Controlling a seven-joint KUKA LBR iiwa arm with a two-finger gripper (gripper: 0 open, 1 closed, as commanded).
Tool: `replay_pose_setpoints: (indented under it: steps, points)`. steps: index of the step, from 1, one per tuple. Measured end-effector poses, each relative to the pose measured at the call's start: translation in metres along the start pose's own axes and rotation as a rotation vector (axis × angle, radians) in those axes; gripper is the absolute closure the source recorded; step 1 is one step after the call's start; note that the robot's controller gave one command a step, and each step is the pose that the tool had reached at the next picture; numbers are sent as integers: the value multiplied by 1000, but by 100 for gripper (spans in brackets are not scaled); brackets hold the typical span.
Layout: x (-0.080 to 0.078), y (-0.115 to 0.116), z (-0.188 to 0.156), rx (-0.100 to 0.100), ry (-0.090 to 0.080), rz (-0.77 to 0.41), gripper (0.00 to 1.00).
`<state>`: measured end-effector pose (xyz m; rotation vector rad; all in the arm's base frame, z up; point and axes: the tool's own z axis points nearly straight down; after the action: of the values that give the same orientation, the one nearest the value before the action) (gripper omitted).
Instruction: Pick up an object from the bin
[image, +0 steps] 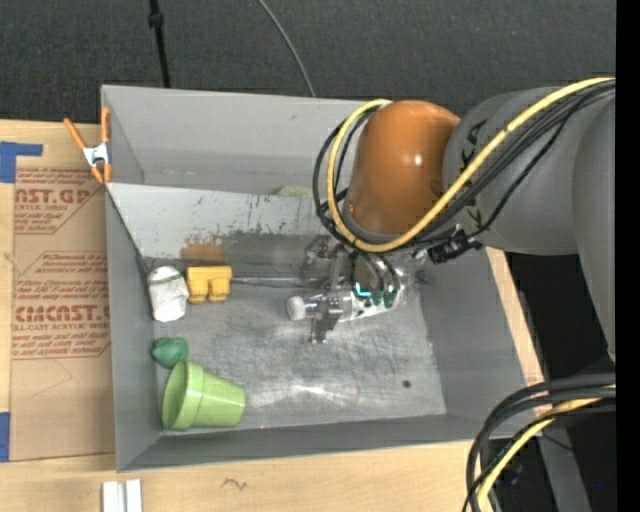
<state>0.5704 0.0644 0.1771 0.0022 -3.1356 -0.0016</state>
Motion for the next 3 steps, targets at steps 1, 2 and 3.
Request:
replay_pose_setpoints:
  steps: [1, 2, 3]
  points:
    - [-2, 0, -4, -1, -7, 1, 0]
    - [-5, -48, 62, 1, -12, -89, 0]
    - [-9, -83, 66, 3, -9, -113, 0]
